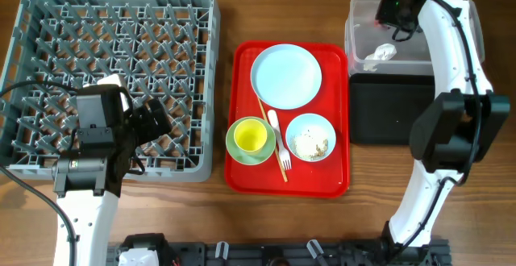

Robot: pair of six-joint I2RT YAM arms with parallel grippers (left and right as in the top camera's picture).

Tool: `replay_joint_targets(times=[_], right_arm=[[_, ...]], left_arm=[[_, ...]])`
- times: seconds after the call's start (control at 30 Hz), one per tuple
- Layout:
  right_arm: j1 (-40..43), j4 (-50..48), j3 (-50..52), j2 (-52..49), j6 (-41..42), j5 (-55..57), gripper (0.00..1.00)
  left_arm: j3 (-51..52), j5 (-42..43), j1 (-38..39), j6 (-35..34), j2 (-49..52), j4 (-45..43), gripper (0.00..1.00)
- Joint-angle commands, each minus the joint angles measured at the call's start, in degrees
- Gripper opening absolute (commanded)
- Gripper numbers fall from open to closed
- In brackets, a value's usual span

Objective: Sort waste into correct bins and load items into the dishwasher rack
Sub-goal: 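Carry the wrapper to the clear bin and release it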

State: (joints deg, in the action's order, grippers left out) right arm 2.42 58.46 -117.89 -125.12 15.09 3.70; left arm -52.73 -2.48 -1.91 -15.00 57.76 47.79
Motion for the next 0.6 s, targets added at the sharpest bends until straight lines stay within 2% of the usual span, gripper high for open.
replay_joint_targets(times=[0.0, 0.23, 0.33, 0.57], right_arm=[[-0.09, 0.42, -0.61, -1.44, 0.09, 0.57, 0.46], [-0.09, 2.75, -0.63, 2.93, 0.00, -5.18, 0.55], [-0.09, 4.83, -0.63, 7.65, 0.07, -9.29, 0.65], [-2.56, 16.83, -0.61, 14.45, -1.05, -15.43, 0.66]], left_arm=[[-0.90, 0.50, 0.31, -0.48, 0.11, -0.15, 1.00], [-0.90, 0.48, 0.31, -0.48, 0.11, -0.17, 1.00], [-0.90, 0.48, 0.31, -0.48, 0.11, -0.15, 1.00], [-0.90, 0.48, 0.31, -0.48, 0.11, -0.15, 1.00]])
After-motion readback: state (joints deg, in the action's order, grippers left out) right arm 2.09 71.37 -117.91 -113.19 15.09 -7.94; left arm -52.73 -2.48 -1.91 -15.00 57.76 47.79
